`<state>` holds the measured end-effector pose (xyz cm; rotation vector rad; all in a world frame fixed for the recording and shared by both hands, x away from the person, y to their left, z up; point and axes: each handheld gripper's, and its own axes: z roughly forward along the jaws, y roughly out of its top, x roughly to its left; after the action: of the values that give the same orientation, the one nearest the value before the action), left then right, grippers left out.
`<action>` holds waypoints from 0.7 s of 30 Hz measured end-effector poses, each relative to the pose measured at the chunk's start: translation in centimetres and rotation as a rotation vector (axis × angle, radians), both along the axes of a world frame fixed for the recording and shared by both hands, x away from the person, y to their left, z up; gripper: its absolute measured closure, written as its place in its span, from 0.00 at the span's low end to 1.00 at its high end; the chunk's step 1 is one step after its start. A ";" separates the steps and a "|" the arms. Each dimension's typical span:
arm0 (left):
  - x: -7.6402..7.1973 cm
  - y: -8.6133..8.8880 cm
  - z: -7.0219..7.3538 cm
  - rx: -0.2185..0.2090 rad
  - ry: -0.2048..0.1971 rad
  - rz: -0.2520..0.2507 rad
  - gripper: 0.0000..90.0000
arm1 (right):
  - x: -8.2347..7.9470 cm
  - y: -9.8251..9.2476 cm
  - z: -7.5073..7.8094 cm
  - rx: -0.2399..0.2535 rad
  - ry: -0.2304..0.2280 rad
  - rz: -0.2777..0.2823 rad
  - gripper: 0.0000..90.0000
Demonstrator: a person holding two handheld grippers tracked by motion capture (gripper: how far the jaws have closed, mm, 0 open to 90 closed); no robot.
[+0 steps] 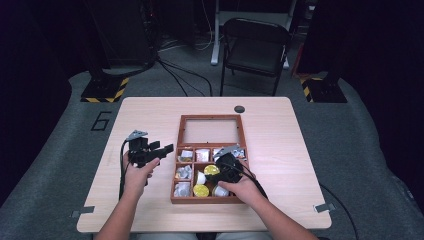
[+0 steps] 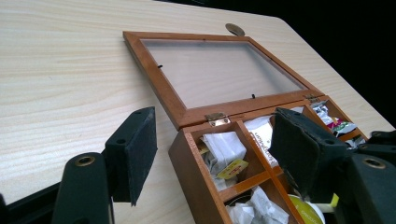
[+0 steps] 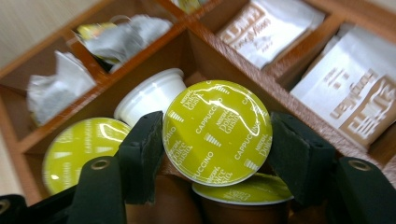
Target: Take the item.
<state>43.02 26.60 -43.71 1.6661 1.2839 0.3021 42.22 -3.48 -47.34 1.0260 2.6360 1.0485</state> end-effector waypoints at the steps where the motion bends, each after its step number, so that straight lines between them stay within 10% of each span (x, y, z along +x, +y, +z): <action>1: 0.0 0.0 0.0 0.001 0.000 -0.001 0.35 | -0.1 -0.1 0.3 0.001 -0.008 0.008 0.41; 14: 0.2 0.1 0.0 -0.015 0.005 0.004 0.35 | -0.6 -2.1 2.7 0.058 -0.043 -0.016 0.41; 21: 0.5 -0.2 -0.1 -0.008 0.006 -0.004 0.35 | 0.5 -5.5 3.5 0.091 -0.051 -0.126 0.41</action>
<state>43.54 26.45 -43.83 1.6639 1.2842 0.2897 42.74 -8.94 -43.86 1.1511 2.4679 1.1596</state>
